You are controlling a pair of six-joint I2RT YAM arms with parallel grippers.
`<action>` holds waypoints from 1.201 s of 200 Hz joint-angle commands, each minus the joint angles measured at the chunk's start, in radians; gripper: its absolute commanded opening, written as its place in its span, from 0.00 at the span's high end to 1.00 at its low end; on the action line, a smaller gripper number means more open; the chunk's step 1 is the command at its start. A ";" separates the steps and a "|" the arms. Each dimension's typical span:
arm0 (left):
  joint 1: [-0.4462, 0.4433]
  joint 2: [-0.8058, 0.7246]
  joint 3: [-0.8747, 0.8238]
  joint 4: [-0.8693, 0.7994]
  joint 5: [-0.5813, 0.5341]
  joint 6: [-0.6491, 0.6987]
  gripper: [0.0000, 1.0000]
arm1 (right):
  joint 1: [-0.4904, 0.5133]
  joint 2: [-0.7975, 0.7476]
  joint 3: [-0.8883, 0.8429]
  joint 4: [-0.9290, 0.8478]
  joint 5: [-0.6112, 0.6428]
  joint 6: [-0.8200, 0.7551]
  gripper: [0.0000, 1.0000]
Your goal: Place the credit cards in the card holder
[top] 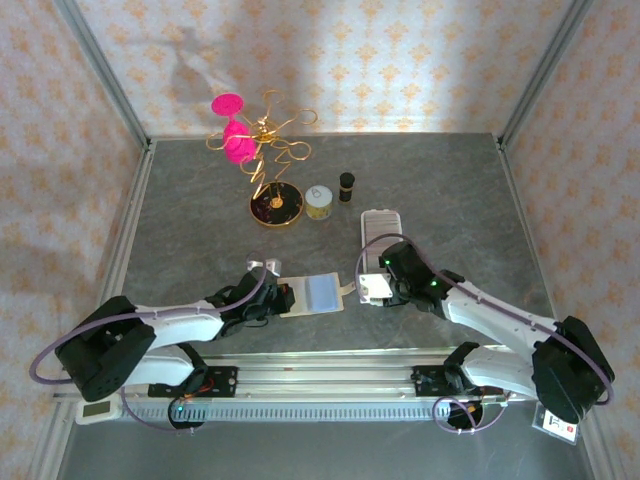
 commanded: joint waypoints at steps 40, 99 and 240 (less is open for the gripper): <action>-0.003 -0.159 0.010 -0.072 0.000 0.003 0.89 | -0.005 0.056 0.053 -0.003 0.005 -0.022 0.38; -0.003 -0.246 -0.020 -0.097 -0.033 -0.025 0.89 | -0.006 0.042 0.063 -0.023 0.014 -0.024 0.62; -0.003 -0.219 -0.037 -0.071 0.005 -0.055 0.90 | -0.005 -0.050 0.045 -0.034 0.036 -0.007 0.97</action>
